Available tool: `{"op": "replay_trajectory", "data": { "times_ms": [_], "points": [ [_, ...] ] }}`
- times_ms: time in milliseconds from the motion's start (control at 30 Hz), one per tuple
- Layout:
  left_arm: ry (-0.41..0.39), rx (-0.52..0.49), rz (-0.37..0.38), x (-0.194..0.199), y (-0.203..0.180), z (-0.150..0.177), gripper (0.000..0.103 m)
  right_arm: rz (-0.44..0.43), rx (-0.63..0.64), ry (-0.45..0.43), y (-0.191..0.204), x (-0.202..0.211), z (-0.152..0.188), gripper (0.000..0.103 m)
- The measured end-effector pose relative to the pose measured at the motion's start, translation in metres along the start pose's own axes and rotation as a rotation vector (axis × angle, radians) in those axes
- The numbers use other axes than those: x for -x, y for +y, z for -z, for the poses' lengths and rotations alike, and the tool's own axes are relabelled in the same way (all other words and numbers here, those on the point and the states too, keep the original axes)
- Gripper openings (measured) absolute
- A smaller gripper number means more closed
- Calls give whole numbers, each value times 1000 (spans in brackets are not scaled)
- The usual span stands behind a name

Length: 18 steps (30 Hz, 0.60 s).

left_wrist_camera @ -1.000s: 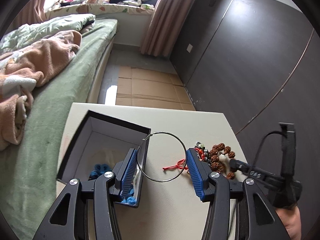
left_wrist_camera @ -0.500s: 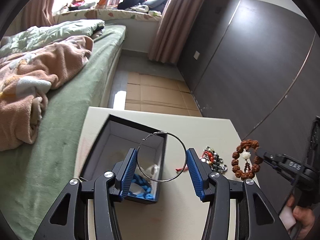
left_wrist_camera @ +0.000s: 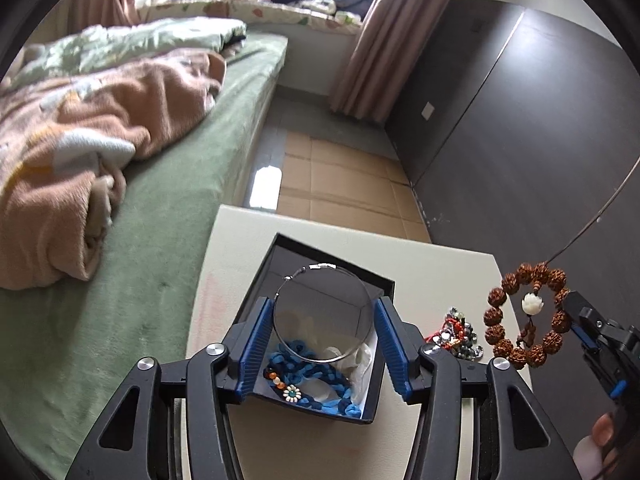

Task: Organize jewelry
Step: 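Lower the hoop into the black box with the left gripper while the right gripper drops the bracelet in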

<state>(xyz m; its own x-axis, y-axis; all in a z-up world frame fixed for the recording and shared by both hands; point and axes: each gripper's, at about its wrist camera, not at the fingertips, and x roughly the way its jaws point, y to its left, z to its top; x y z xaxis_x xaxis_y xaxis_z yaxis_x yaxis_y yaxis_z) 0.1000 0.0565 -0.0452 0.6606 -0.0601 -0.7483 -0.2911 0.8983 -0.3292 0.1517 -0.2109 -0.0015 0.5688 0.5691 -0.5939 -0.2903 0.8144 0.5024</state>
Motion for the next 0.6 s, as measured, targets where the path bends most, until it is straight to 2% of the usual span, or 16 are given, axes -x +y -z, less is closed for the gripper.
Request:
{"op": "replay_trajectory", "data": {
  "times_ms": [67,200,400,600],
  "points": [
    [16,25,20,-1,5,-2,72,-30,7,-3,7,-1,1,18],
    [-28,45,16,10,11,-7,86,-102,21,-18,22,-3,5,18],
    [-43,93,22,19,24,-10,87,-196,37,-12,50,-19,13,18],
    [-64,129,9,30,41,-12,87,-223,63,22,75,-42,22,18]
  ]
}}
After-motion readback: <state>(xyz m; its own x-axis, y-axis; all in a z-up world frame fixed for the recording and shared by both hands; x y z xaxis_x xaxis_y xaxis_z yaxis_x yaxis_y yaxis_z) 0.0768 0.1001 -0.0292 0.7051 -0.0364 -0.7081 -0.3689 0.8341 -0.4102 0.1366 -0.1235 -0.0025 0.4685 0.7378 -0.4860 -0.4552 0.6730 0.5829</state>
